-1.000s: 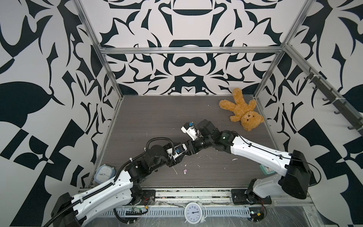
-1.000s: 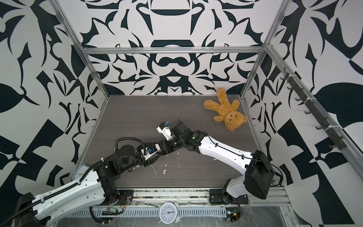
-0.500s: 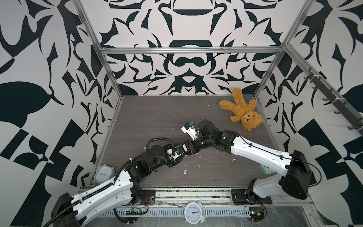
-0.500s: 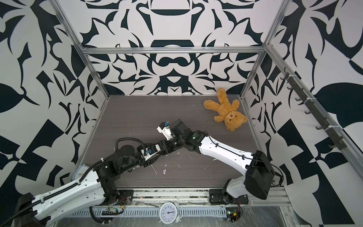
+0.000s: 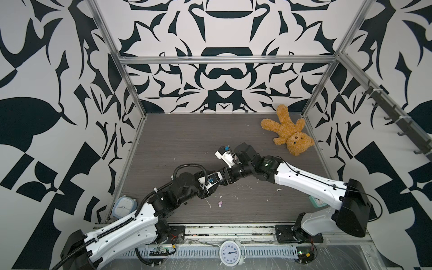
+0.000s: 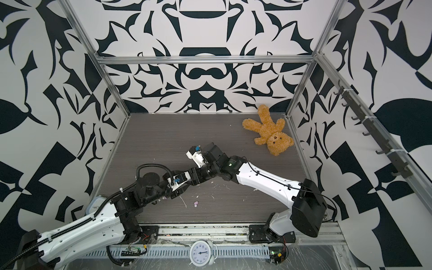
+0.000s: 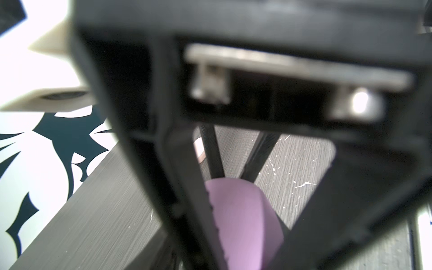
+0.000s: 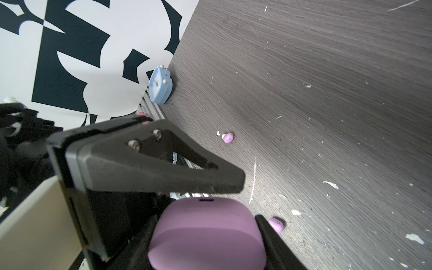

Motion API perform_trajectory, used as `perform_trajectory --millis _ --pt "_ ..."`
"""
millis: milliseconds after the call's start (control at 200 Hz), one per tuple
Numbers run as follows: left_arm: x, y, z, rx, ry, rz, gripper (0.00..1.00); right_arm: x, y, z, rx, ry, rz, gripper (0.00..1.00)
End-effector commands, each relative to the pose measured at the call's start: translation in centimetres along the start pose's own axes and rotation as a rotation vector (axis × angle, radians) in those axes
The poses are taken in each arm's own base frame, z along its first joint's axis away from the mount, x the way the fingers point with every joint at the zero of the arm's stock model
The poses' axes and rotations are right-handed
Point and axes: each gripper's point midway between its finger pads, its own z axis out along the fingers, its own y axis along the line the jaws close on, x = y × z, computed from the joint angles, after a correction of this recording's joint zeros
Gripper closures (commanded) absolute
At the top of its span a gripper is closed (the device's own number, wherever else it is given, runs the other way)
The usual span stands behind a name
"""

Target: Insert the wireless bluetooth earbuds into the charging case

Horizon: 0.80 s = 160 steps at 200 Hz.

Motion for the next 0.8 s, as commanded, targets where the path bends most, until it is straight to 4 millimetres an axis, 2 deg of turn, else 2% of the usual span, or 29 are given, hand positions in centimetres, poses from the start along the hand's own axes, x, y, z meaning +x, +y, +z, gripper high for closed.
perform_trajectory --millis 0,205,340,420,560,675,795 --pt "0.1 -0.3 0.0 0.002 -0.012 0.007 0.49 -0.7 1.4 -0.6 -0.039 -0.035 -0.03 1.0" --pt "0.2 -0.5 0.1 0.016 -0.005 0.006 0.5 -0.7 1.4 -0.7 -0.038 -0.043 -0.027 1.0" --pt "0.2 -0.4 0.1 0.013 -0.004 0.006 0.59 -0.7 1.5 -0.7 -0.048 -0.042 -0.02 1.0" --pt "0.2 -0.3 0.1 0.009 0.0 0.005 0.68 -0.7 1.5 -0.7 -0.046 -0.044 -0.017 1.0" --pt "0.1 0.0 0.3 0.0 0.015 0.001 1.0 -0.8 1.6 -0.9 -0.051 -0.057 -0.014 0.77" --pt "0.0 0.1 0.3 0.0 0.016 -0.001 1.0 -0.8 1.7 -1.2 -0.051 -0.066 -0.016 0.63" --pt "-0.2 0.2 0.0 -0.007 0.005 -0.01 1.0 -1.0 1.8 -1.7 -0.044 -0.089 -0.027 0.42"
